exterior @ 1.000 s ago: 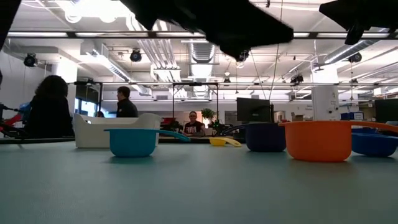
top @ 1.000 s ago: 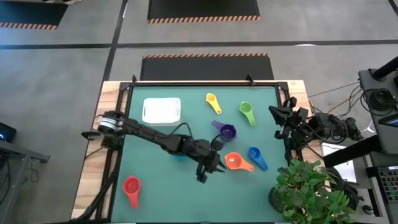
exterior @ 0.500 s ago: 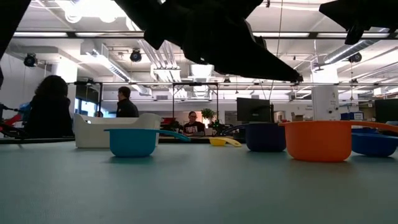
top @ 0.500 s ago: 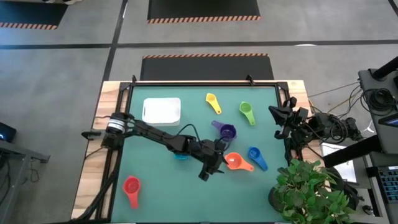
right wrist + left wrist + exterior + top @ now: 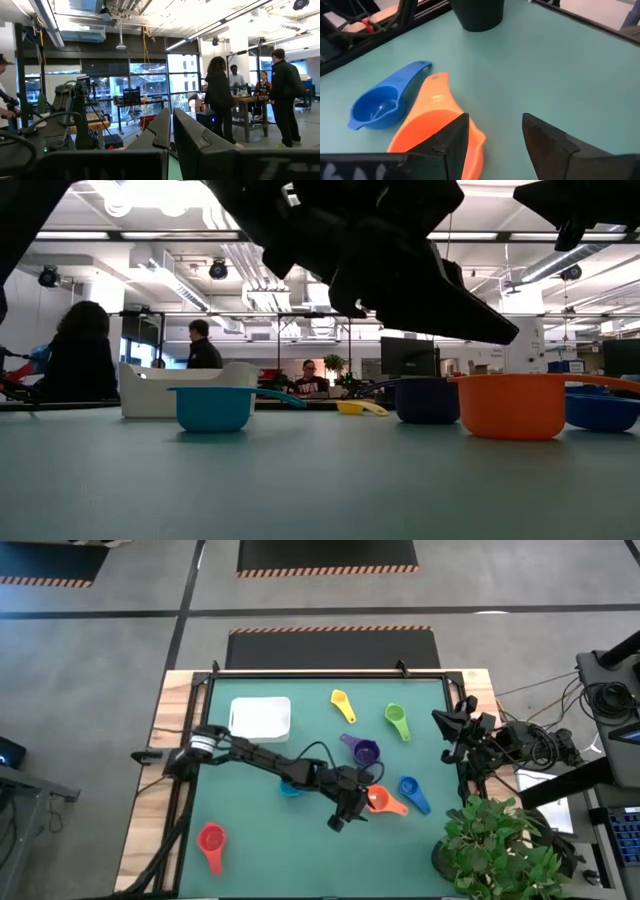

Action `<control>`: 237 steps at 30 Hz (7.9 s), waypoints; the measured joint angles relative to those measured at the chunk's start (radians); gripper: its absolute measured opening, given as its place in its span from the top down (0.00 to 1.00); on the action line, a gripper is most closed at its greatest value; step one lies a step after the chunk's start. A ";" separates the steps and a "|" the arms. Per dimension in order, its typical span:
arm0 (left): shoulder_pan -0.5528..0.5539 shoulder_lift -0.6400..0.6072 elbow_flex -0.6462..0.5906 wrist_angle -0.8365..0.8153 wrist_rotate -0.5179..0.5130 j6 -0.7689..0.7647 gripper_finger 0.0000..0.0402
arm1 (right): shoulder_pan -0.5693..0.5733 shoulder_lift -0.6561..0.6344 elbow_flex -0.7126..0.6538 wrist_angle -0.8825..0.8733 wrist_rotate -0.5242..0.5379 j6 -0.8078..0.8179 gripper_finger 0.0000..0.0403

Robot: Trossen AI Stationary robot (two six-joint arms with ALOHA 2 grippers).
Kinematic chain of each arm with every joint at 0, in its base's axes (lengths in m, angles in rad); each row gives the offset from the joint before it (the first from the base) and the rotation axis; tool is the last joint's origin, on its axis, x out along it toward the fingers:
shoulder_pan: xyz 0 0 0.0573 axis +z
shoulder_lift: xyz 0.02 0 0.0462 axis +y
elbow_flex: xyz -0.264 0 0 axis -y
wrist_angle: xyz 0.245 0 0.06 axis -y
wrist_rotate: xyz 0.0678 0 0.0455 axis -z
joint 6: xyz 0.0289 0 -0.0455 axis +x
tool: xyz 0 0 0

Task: Nest measuring cups in basket
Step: Stack the orange measuring cup on top of the violet measuring cup

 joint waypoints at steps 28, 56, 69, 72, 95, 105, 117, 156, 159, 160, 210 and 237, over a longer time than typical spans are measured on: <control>0.028 0.051 -0.009 -0.001 0.021 -0.042 0.70 | 0.000 0.000 0.000 0.000 0.000 -0.015 0.98; 0.027 0.013 -0.009 -0.018 -0.005 -0.155 1.00 | 0.000 0.000 0.000 0.000 0.000 -0.015 0.98; 0.042 -0.137 -0.010 -0.063 -0.328 -0.257 1.00 | 0.000 0.000 -0.002 -0.001 0.000 -0.015 0.98; 0.049 -0.140 -0.010 -0.089 -0.558 -0.343 1.00 | 0.000 0.000 -0.002 -0.002 -0.001 -0.015 0.98; 0.089 -0.041 -0.010 -0.009 -0.600 -0.472 0.99 | 0.000 0.000 -0.002 0.000 -0.001 -0.018 0.98; 0.088 -0.033 -0.010 -0.002 -0.599 -0.472 0.99 | 0.000 0.000 -0.002 0.000 0.000 -0.019 0.98; 0.088 -0.033 -0.010 0.000 -0.572 -0.475 0.90 | 0.000 0.000 -0.001 0.000 0.000 -0.019 0.98; 0.186 -0.141 -0.009 0.046 -0.292 -0.190 0.89 | 0.000 0.000 0.000 -0.001 0.000 -0.015 0.98; 0.216 -0.140 -0.009 0.050 -0.270 -0.219 0.97 | 0.000 0.000 0.000 -0.002 0.000 -0.015 0.98; 0.223 -0.140 -0.009 0.054 -0.258 -0.227 0.98 | 0.000 0.000 0.000 -0.002 0.000 -0.016 0.98; 0.201 0.138 0.230 0.062 -0.179 -0.442 1.00 | 0.000 0.002 0.000 -0.003 0.000 -0.015 0.98; 0.211 0.411 0.827 -0.680 -0.279 -0.171 1.00 | 0.000 0.005 -0.002 -0.006 0.000 -0.015 0.98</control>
